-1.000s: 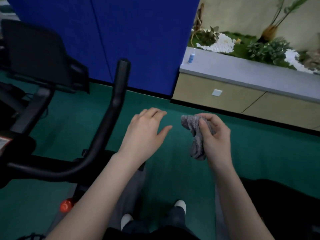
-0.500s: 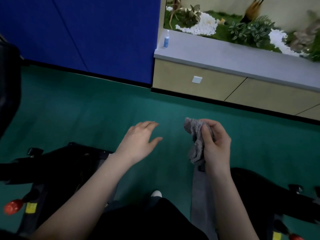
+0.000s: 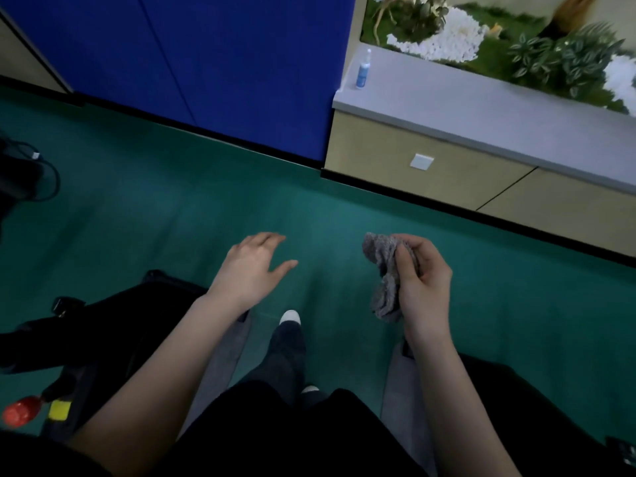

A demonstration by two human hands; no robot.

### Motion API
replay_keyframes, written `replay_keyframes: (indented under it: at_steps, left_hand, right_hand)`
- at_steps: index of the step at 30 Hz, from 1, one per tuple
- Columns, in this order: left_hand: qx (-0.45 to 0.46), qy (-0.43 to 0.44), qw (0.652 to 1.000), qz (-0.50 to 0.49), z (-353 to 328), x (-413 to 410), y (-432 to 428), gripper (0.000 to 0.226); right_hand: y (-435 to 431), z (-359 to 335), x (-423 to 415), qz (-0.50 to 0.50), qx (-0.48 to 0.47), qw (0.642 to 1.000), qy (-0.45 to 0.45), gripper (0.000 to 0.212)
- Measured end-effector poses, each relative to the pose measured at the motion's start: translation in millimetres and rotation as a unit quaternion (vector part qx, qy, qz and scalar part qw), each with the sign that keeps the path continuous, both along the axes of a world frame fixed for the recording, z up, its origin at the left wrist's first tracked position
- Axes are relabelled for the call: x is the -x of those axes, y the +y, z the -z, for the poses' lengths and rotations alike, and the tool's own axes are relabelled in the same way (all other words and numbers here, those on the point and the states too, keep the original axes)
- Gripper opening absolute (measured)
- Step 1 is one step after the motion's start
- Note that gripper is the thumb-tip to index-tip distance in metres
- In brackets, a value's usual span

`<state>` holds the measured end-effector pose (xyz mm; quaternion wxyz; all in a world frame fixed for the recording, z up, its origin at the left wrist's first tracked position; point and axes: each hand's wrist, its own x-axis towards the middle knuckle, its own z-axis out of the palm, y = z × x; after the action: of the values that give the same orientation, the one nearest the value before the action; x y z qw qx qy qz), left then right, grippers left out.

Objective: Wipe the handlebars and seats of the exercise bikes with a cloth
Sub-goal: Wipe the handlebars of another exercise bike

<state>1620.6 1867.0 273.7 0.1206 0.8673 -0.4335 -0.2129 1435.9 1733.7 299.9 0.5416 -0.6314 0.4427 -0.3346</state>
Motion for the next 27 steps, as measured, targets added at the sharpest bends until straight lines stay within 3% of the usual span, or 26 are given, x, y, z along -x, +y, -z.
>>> replay_keyframes:
  at_steps: [10, 20, 27]
  left_hand:
    - [0.015, -0.034, 0.999, -0.009, 9.6, -91.0, -57.7, 0.064]
    - [0.003, -0.025, 0.988, -0.152, 9.2, -159.4, -85.8, 0.062]
    - [-0.003, -0.034, 0.97, -0.239, 9.7, -202.1, -156.6, 0.059]
  right_hand:
    - [-71.9, -2.5, -124.6, -0.057, 0.006, 0.998, 0.018, 0.026]
    - [-141.0, 0.3, -227.0, -0.177, -0.001, 0.983, 0.041, 0.019]
    - [-239.0, 0.9, -297.8, -0.287, 0.039, 0.956, 0.05, 0.022]
